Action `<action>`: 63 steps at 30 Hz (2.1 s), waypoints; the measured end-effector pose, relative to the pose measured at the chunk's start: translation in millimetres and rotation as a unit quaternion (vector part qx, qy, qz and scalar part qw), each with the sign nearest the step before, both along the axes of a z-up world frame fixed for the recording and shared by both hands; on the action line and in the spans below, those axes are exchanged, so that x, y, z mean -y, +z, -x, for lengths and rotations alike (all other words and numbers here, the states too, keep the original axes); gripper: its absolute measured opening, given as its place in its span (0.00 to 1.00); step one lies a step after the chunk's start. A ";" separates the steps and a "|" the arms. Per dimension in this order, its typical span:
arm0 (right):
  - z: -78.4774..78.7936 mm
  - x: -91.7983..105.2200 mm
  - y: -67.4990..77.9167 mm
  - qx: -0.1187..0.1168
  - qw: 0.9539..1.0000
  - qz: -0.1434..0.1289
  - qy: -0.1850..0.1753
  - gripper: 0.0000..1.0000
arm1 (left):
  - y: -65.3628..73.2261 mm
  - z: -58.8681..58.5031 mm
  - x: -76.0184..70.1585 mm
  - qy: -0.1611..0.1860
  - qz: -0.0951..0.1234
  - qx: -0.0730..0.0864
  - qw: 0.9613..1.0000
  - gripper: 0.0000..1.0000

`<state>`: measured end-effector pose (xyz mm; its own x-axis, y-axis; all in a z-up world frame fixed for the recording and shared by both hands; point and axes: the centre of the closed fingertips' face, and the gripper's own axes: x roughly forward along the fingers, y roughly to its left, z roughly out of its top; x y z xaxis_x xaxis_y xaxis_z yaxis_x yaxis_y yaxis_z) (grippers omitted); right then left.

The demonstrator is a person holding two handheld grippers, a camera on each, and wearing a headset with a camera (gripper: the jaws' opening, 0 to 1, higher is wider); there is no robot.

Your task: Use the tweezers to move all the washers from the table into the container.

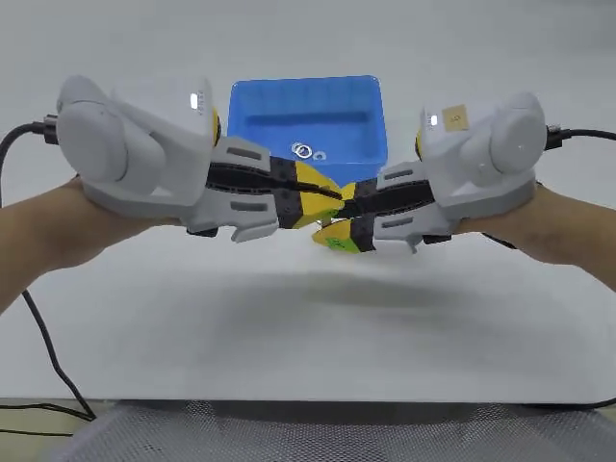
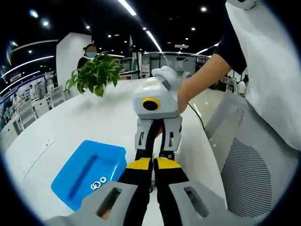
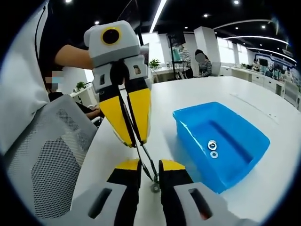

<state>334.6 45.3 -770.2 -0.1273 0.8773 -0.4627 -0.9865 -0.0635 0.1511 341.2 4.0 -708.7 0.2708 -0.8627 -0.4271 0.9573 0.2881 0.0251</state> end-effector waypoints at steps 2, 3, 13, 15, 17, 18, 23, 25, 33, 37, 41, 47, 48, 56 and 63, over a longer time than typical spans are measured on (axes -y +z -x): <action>2.6 -1.8 0.2 0.013 1.000 -0.002 0.013 0.13 | -0.4 -0.5 -1.2 0.002 -0.002 0.001 1.000 0.05; 2.0 -1.7 0.1 0.018 1.000 0.000 0.013 0.12 | -0.6 -0.4 -1.6 0.002 -0.003 0.001 1.000 0.05; 4.0 -0.1 -0.3 0.068 0.997 0.009 0.034 0.09 | -1.3 0.3 0.4 0.016 0.010 -0.019 1.000 0.06; 3.3 0.0 -0.4 0.069 0.997 0.009 0.031 0.09 | -2.4 0.2 0.0 0.022 0.011 -0.021 0.999 0.06; 2.7 -0.4 -0.2 0.069 0.997 0.007 0.024 0.09 | -3.1 -0.5 -1.1 0.029 0.010 -0.022 0.999 0.07; 3.0 -0.8 -0.1 0.071 0.997 0.006 0.021 0.09 | -3.5 -0.3 -1.8 0.032 0.009 -0.026 0.999 0.07; 2.6 -1.7 0.9 0.078 0.997 0.004 0.013 0.09 | -1.0 4.0 -3.9 0.039 0.008 -0.037 0.999 0.13; 2.9 -1.6 1.7 0.078 0.997 0.002 0.010 0.09 | 2.6 6.9 -5.0 0.043 0.015 -0.039 0.998 0.16; 0.5 0.6 7.7 0.083 0.997 -0.004 0.000 0.09 | 13.8 10.0 -16.4 0.076 0.034 -0.034 0.996 0.31; 0.0 -0.7 14.8 0.088 0.996 -0.006 0.000 0.09 | 17.8 9.5 -24.0 0.099 0.039 -0.030 0.994 0.44; 0.8 -4.1 24.9 0.092 0.996 -0.014 0.004 0.09 | 23.3 9.0 -32.1 0.127 0.053 -0.033 0.990 0.56; -1.8 -13.4 52.5 0.105 0.994 -0.031 0.017 0.09 | 33.9 13.6 -42.8 0.156 0.082 -0.036 0.984 0.74; -2.6 -14.6 56.7 0.108 0.993 -0.034 0.018 0.09 | 36.5 13.5 -44.4 0.160 0.089 -0.033 0.983 0.77; -12.0 -24.1 95.6 0.133 0.989 -0.060 0.026 0.09 | 59.3 6.2 -64.2 0.205 0.140 -0.012 0.969 0.94; -26.6 -27.0 104.1 0.145 0.987 -0.058 0.024 0.09 | 73.0 -9.9 -83.5 0.263 0.188 0.023 0.946 0.99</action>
<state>361.2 72.4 -666.1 -0.0476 0.9228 -0.3823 -0.9825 -0.1122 -0.1484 351.1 87.5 -635.7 0.7151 -0.6928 -0.0935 0.6802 0.7204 -0.1357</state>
